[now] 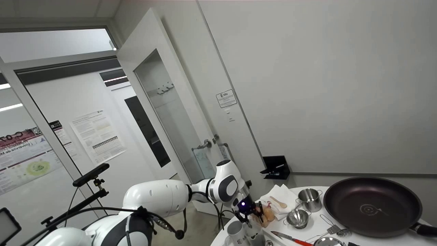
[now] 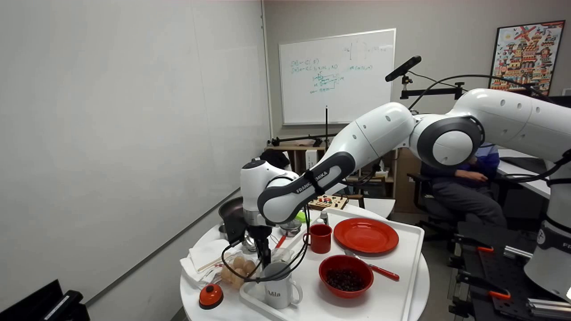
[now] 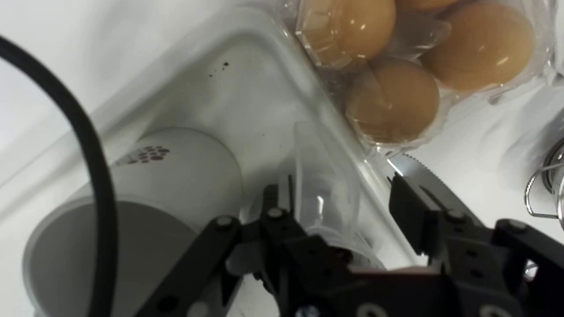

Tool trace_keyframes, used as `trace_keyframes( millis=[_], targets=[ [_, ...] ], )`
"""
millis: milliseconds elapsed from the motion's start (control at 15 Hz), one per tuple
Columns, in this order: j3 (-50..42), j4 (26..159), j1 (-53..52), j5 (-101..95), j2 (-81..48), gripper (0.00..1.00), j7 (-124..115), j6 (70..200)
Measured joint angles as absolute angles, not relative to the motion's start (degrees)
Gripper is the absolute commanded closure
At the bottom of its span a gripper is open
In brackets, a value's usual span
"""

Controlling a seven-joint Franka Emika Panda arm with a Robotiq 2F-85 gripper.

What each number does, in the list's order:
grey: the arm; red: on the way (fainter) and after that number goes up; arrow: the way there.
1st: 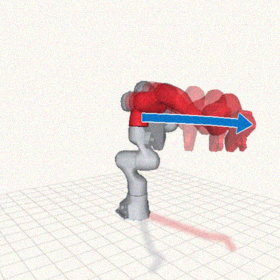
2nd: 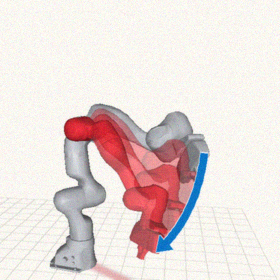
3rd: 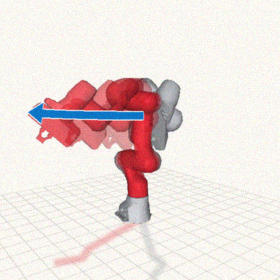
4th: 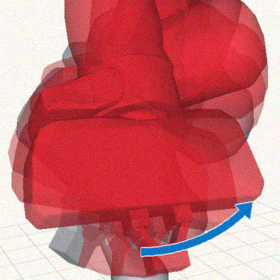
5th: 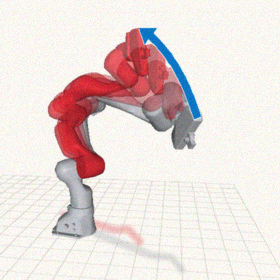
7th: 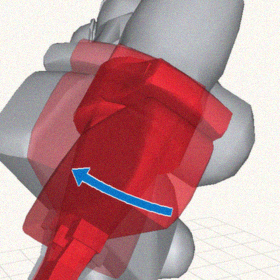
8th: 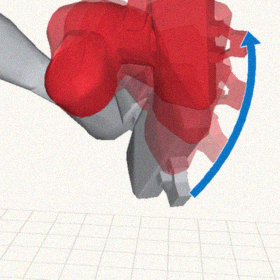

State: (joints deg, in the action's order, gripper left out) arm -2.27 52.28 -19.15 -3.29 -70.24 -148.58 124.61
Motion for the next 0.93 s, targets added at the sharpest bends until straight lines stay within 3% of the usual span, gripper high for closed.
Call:
trace_keyframes(
  millis=[200, 400, 800, 867, 933],
  targets=[
    [-2.3, 52.3, -19.1, -3.3, -70.2, 0.95, -148.6, 124.5],
    [-2.3, 52.3, -19.1, -3.3, -70.2, 1.0, -148.6, 123.9],
    [-2.3, 52.1, -19.1, -3.3, -70.2, 0.94, -148.6, 123.6],
    [-2.3, 52.0, -19.1, -3.3, -70.2, 0.7, -148.6, 123.4],
    [-2.3, 52.0, -19.1, -3.3, -70.2, 0.69, -148.6, 123.1]
  ],
)
